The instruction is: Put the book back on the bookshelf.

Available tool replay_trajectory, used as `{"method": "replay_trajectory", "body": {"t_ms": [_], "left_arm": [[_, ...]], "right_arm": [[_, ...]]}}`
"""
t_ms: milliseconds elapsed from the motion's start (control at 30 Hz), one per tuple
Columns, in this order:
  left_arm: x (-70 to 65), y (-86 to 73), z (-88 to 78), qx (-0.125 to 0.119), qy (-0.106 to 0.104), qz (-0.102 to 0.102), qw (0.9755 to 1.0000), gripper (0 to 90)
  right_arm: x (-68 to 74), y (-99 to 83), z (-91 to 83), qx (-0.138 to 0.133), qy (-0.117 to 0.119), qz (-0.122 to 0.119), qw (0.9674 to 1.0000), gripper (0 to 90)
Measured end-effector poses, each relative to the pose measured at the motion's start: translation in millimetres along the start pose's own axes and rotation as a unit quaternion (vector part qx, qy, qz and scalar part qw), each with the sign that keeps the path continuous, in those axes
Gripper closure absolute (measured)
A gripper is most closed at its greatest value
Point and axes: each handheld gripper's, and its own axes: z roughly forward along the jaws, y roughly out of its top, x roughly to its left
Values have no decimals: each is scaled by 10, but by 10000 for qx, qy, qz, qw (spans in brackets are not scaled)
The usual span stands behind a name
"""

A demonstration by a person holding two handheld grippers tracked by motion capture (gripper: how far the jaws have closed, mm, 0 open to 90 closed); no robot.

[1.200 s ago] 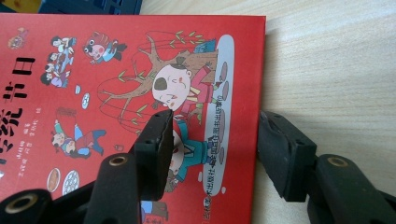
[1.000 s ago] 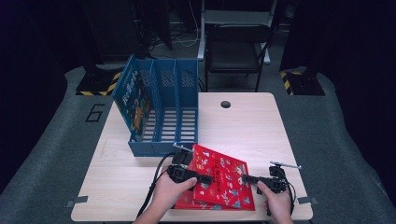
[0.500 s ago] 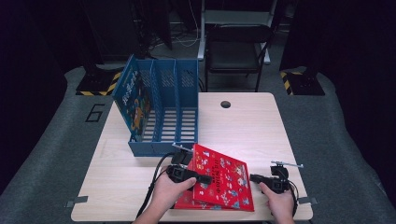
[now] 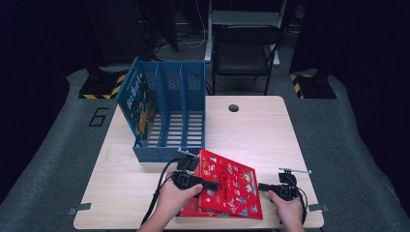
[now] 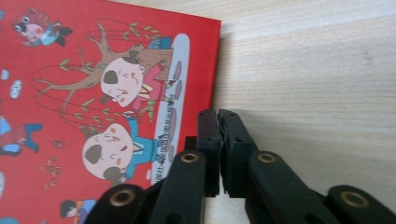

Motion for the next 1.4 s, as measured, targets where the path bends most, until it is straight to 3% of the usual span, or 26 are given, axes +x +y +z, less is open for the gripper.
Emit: {"method": "replay_trajectory", "body": {"t_ms": [67,133,267,400,433,467,600,733,767,800,967,1200,1300,1333,1367,1400], "left_arm": [[-2,13,3,20,-22,-35,10000,672],[1,23,8,16,-63,-94,9999,678],[-14,37,7,39,-40,-127,9999,685],[-24,57,-4,38,-29,-183,9998,693],[-26,62,-6,37,-45,-186,9998,696],[-31,70,-11,30,-53,-175,9998,699],[-67,88,-27,2,28,-165,9999,714],[-42,70,-39,-4,1,-160,9999,717],[-36,61,-38,-22,-12,-170,9999,717],[-29,54,-40,-32,-26,-169,9998,718],[-2,32,-43,-55,-61,-158,9998,716],[29,3,-45,-86,-85,-179,9998,713],[28,4,-46,-82,-106,-184,9997,714],[29,5,-43,-94,-92,-188,9997,714],[30,8,-44,-84,-101,-200,9997,714],[31,9,-44,-80,-103,-199,9997,714]], "right_arm": [[10,4,-13,-46,79,-7,10000,880],[18,8,-24,-63,446,133,9989,875],[120,16,-28,-92,155,-247,9995,868],[85,12,-30,-136,179,-211,9995,822],[95,12,-41,-85,180,-101,9998,809],[76,15,-42,-123,172,-185,9996,804],[41,26,-72,-156,188,-153,9996,731],[-11,17,-76,-155,198,1,9997,657],[-2,13,-81,-108,225,139,9996,633],[-29,11,-74,-187,290,70,9994,600],[-29,13,-36,-85,588,309,9978,451],[-16,9,4,110,876,541,9946,416],[-28,8,27,86,1031,471,9935,422],[-14,10,30,100,1099,568,9923,410],[-9,10,35,79,1089,529,9926,404],[10,12,31,125,1082,640,9920,404]]}}
